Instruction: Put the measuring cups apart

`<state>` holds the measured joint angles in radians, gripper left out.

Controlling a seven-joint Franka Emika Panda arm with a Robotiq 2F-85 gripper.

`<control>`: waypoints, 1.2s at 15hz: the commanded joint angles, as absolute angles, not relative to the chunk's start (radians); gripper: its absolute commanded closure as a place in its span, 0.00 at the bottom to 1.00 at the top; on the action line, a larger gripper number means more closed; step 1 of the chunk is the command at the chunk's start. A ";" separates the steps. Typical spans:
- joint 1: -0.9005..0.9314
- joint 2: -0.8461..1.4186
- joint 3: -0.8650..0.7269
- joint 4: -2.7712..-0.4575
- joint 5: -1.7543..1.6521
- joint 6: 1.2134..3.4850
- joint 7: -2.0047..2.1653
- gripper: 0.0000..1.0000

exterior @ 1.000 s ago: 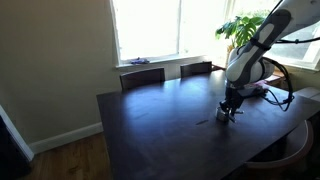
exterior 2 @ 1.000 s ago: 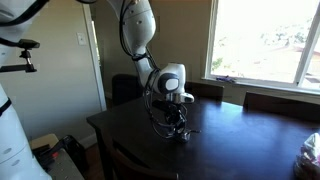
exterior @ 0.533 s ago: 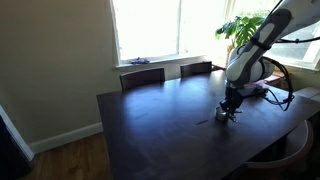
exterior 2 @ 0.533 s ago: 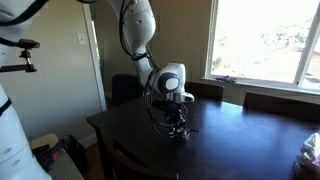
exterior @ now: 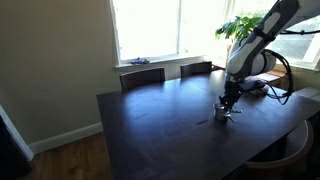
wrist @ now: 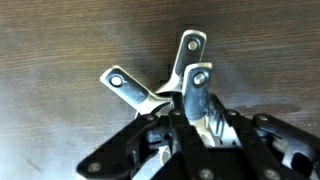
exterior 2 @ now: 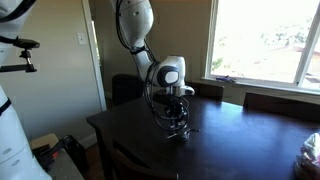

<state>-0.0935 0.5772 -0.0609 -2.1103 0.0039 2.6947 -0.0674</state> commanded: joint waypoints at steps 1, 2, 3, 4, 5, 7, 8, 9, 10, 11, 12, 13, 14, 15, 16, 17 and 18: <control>-0.125 0.461 -0.017 -2.207 0.016 2.697 -0.130 0.87; -0.126 0.445 -0.007 -2.223 0.018 2.700 -0.144 0.87; -0.126 0.434 0.004 -2.232 0.021 2.698 -0.159 0.87; -0.123 0.434 0.016 -2.237 0.022 2.693 -0.171 0.87; -0.125 0.435 0.035 -2.242 0.027 2.697 -0.194 0.87; -0.131 0.452 0.072 -2.249 0.035 2.718 -0.247 0.87; -0.132 0.470 0.089 -2.248 0.037 2.735 -0.270 0.87; -0.140 0.483 0.108 -2.247 0.044 2.747 -0.296 0.87; -0.152 0.502 0.132 -2.241 0.056 2.760 -0.330 0.87; -0.155 0.521 0.143 -2.234 0.059 2.780 -0.348 0.87; -0.162 0.543 0.157 -2.227 0.062 2.808 -0.367 0.87; -0.178 0.566 0.176 -2.218 0.064 2.822 -0.392 0.87; -0.192 0.591 0.191 -2.207 0.062 2.833 -0.411 0.87; -0.204 0.610 0.202 -2.200 0.057 2.845 -0.425 0.87; -0.218 0.627 0.213 -2.195 0.053 2.851 -0.438 0.87; -0.231 0.644 0.221 -2.188 0.048 2.853 -0.450 0.87; -0.240 0.658 0.225 -2.183 0.042 2.853 -0.457 0.87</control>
